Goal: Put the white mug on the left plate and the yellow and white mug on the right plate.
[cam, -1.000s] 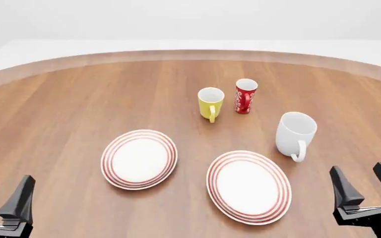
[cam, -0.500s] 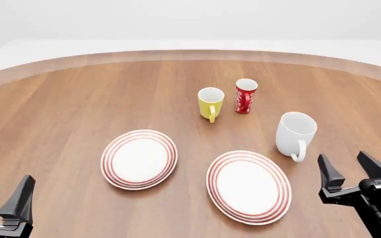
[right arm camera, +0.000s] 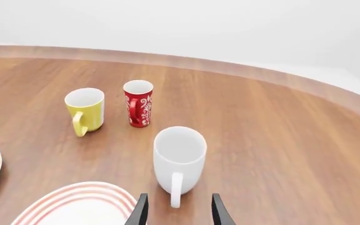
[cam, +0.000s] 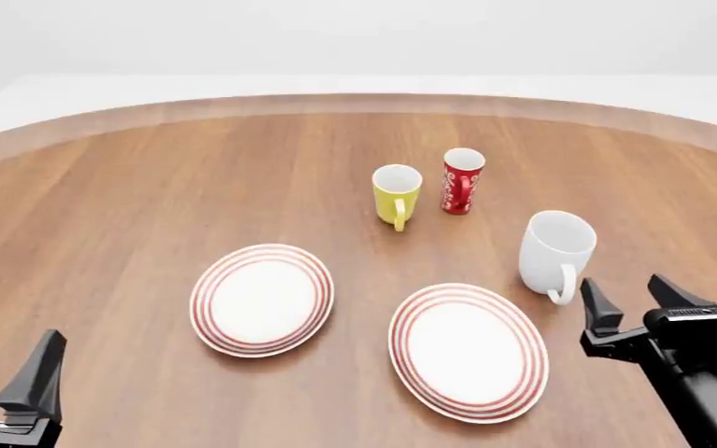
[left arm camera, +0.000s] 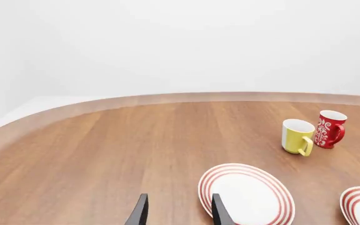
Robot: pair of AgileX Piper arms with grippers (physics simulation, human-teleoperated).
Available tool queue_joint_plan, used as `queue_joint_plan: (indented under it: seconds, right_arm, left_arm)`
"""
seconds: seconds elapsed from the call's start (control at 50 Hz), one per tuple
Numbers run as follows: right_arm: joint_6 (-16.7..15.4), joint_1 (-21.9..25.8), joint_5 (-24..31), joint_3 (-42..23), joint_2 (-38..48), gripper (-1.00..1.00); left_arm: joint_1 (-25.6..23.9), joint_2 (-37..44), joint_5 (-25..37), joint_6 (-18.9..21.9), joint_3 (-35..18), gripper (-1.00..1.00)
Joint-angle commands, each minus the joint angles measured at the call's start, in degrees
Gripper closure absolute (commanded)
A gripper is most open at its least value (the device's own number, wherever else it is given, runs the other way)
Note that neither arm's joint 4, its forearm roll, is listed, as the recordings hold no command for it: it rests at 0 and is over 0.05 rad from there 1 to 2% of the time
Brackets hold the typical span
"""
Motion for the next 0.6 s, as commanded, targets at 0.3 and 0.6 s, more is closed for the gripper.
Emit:
queue_joint_plan:
  seconds: [0.3, 0.6]
  right_arm:
    - [-0.06, -0.1, -7.74, -6.41, 16.29, -1.0]
    - [1.07, 1.66, -12.35, -11.38, 29.3, -1.0]
  left_arm:
    - [0.0, 0.0, 0.0, 0.0, 0.0, -1.0]
    - [0.0, 0.0, 0.0, 0.0, 0.0, -1.0]
